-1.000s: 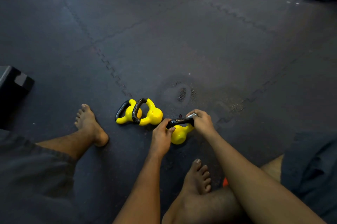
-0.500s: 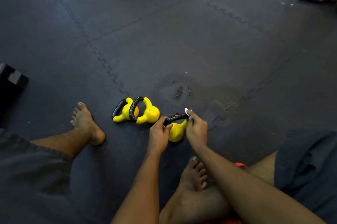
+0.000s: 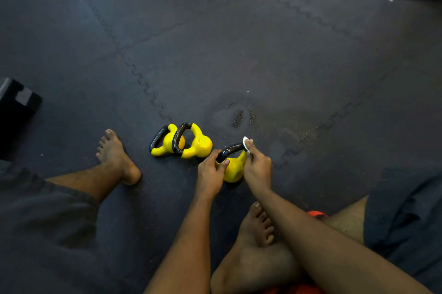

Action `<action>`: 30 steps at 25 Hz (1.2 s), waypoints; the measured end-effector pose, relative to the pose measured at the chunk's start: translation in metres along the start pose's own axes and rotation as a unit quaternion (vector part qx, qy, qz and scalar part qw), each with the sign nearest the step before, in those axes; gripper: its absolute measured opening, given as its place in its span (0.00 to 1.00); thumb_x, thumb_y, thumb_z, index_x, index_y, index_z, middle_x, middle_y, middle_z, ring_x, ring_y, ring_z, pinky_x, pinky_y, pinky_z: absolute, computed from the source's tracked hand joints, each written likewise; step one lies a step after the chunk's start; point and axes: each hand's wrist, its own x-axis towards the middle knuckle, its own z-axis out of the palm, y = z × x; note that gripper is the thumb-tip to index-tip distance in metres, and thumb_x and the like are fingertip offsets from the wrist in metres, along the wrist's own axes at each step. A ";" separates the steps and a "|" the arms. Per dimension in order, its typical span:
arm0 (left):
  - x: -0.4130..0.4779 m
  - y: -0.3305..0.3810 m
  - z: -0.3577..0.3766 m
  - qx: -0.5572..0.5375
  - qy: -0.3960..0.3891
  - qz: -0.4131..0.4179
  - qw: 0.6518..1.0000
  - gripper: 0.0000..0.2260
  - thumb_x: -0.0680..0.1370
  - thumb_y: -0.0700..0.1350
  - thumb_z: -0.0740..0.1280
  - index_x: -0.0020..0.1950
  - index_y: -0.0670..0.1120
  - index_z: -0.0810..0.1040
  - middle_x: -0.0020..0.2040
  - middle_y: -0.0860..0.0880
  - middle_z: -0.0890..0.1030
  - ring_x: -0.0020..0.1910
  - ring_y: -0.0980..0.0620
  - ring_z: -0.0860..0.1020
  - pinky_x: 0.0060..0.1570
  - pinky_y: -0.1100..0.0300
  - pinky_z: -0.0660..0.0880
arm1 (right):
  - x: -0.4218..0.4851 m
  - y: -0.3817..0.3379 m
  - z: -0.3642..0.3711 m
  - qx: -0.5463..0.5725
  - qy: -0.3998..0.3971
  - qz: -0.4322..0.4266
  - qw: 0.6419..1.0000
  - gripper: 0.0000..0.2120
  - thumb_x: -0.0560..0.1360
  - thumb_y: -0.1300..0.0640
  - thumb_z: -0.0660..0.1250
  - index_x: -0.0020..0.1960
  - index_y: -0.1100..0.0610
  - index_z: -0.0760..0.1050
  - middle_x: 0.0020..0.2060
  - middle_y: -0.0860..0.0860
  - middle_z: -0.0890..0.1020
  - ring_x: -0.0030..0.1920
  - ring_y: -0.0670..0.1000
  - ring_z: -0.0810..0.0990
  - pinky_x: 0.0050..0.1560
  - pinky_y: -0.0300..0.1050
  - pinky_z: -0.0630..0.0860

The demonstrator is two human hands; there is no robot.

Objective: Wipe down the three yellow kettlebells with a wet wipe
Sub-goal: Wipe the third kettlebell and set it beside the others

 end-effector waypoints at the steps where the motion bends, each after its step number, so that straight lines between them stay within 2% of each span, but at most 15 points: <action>1: -0.001 0.001 0.000 0.002 -0.003 0.000 1.000 0.13 0.77 0.45 0.70 0.60 0.45 0.78 0.46 0.51 0.79 0.45 0.53 0.76 0.43 0.68 0.66 | 0.003 0.002 -0.001 -0.018 0.011 0.036 0.999 0.19 0.80 0.62 0.59 0.68 0.51 0.75 0.55 0.59 0.83 0.53 0.55 0.82 0.51 0.40 0.75; 2: -0.002 0.002 0.000 0.003 -0.006 -0.001 1.000 0.13 0.77 0.45 0.70 0.60 0.45 0.78 0.46 0.51 0.79 0.46 0.53 0.76 0.44 0.67 0.67 | 0.004 0.004 -0.001 -0.038 0.015 0.058 0.997 0.18 0.80 0.61 0.59 0.68 0.50 0.74 0.50 0.61 0.84 0.46 0.55 0.82 0.44 0.41 0.74; 3: -0.002 0.002 0.000 0.002 -0.006 -0.003 1.000 0.13 0.77 0.45 0.70 0.60 0.45 0.78 0.47 0.51 0.79 0.46 0.52 0.77 0.45 0.66 0.68 | 0.004 0.005 -0.001 -0.047 0.015 0.051 0.998 0.18 0.80 0.60 0.59 0.68 0.50 0.74 0.49 0.61 0.84 0.44 0.55 0.82 0.43 0.42 0.74; 6: -0.004 0.002 -0.001 -0.006 0.007 -0.005 1.000 0.13 0.77 0.45 0.70 0.60 0.44 0.78 0.46 0.51 0.79 0.46 0.51 0.77 0.43 0.67 0.67 | -0.003 0.002 0.001 -0.028 0.002 -0.009 1.000 0.18 0.80 0.60 0.60 0.68 0.49 0.75 0.54 0.57 0.84 0.53 0.54 0.82 0.50 0.44 0.78; 9: -0.005 0.004 -0.002 -0.006 0.001 -0.015 1.000 0.13 0.77 0.45 0.70 0.60 0.43 0.78 0.46 0.50 0.79 0.45 0.52 0.76 0.43 0.67 0.67 | 0.002 0.006 0.002 -0.072 0.005 0.046 0.996 0.18 0.80 0.58 0.59 0.67 0.49 0.75 0.42 0.61 0.83 0.42 0.59 0.81 0.39 0.43 0.70; 13: -0.008 0.005 0.000 -0.005 0.001 -0.011 1.000 0.13 0.77 0.44 0.70 0.60 0.43 0.78 0.46 0.49 0.79 0.44 0.52 0.76 0.42 0.66 0.67 | -0.001 0.004 0.002 -0.072 -0.002 0.010 0.997 0.18 0.80 0.58 0.59 0.68 0.48 0.74 0.43 0.59 0.84 0.40 0.56 0.80 0.38 0.42 0.71; 17: -0.009 0.007 -0.001 -0.008 -0.003 -0.010 1.000 0.12 0.77 0.44 0.71 0.58 0.43 0.78 0.44 0.49 0.79 0.43 0.50 0.76 0.41 0.65 0.67 | 0.002 0.005 0.002 -0.088 0.000 0.046 0.995 0.18 0.80 0.57 0.58 0.69 0.49 0.74 0.39 0.59 0.82 0.36 0.54 0.77 0.37 0.42 0.68; 19: -0.010 0.007 0.000 -0.010 -0.004 -0.009 1.000 0.11 0.77 0.44 0.71 0.57 0.44 0.78 0.44 0.49 0.79 0.43 0.50 0.76 0.41 0.64 0.68 | 0.001 0.002 0.001 -0.081 0.005 0.018 0.997 0.18 0.80 0.58 0.59 0.68 0.49 0.74 0.38 0.56 0.82 0.35 0.52 0.77 0.35 0.43 0.70; 21: -0.010 0.007 0.000 -0.011 -0.002 -0.010 1.000 0.11 0.76 0.44 0.71 0.57 0.44 0.78 0.44 0.49 0.79 0.43 0.50 0.76 0.41 0.64 0.67 | 0.002 0.001 0.000 -0.068 0.004 0.020 0.997 0.18 0.80 0.58 0.59 0.68 0.49 0.75 0.41 0.57 0.84 0.39 0.55 0.80 0.39 0.47 0.75; 23: -0.010 0.008 0.000 -0.012 -0.005 -0.010 1.000 0.10 0.76 0.44 0.71 0.57 0.45 0.78 0.43 0.50 0.78 0.42 0.51 0.75 0.41 0.64 0.67 | 0.006 0.000 -0.002 -0.073 0.009 0.062 0.995 0.18 0.79 0.59 0.59 0.67 0.51 0.76 0.47 0.59 0.84 0.45 0.58 0.81 0.45 0.47 0.76; 27: -0.012 0.008 0.004 -0.016 -0.010 0.000 1.000 0.09 0.76 0.44 0.71 0.55 0.46 0.78 0.42 0.50 0.77 0.40 0.52 0.74 0.41 0.61 0.69 | 0.011 -0.008 -0.004 -0.065 -0.004 0.036 0.997 0.17 0.79 0.60 0.60 0.65 0.50 0.78 0.58 0.55 0.83 0.59 0.54 0.80 0.59 0.45 0.75; 30: -0.012 0.010 0.006 -0.010 -0.011 0.018 1.000 0.09 0.76 0.44 0.71 0.55 0.45 0.78 0.41 0.50 0.77 0.40 0.49 0.74 0.42 0.58 0.71 | 0.030 -0.011 -0.009 -0.098 -0.029 0.065 0.993 0.17 0.78 0.61 0.58 0.62 0.52 0.80 0.57 0.57 0.83 0.58 0.58 0.80 0.58 0.48 0.76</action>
